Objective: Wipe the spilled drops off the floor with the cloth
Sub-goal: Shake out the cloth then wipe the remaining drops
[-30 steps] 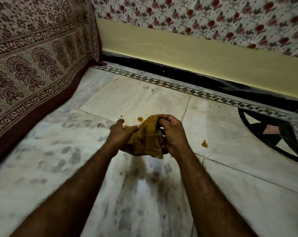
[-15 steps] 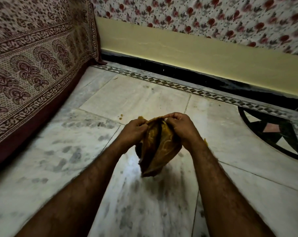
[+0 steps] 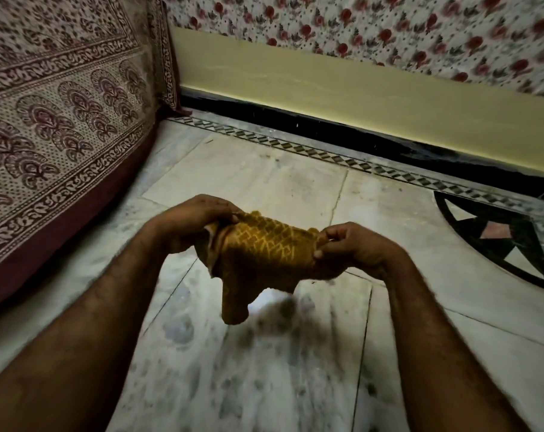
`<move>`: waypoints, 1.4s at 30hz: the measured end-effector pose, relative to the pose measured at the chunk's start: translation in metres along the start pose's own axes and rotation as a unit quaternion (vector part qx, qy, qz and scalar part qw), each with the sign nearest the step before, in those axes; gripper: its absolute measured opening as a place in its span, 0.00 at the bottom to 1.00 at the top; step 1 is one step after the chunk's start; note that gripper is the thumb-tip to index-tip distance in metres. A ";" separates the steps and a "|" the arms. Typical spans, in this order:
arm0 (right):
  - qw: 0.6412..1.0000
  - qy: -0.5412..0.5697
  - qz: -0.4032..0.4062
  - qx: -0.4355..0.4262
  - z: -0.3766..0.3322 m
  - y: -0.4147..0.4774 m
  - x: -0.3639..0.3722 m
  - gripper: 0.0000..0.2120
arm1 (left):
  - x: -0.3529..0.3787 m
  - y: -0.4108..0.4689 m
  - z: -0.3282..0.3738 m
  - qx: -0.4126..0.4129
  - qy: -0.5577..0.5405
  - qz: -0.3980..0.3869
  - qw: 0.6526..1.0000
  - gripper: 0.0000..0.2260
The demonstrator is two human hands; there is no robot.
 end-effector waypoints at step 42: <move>0.961 -0.060 0.271 -0.006 0.018 0.025 -0.021 0.20 | -0.013 0.016 -0.053 0.030 -0.026 0.146 0.988 0.22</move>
Point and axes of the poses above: each hand's wrist, its own y-axis towards the middle knuckle, its own x-axis out of the palm, z = x × y, the point moved 3 cm from there along y, towards the middle knuckle, and after that the axes turned 6 degrees about -z, right-handed, at the moved point
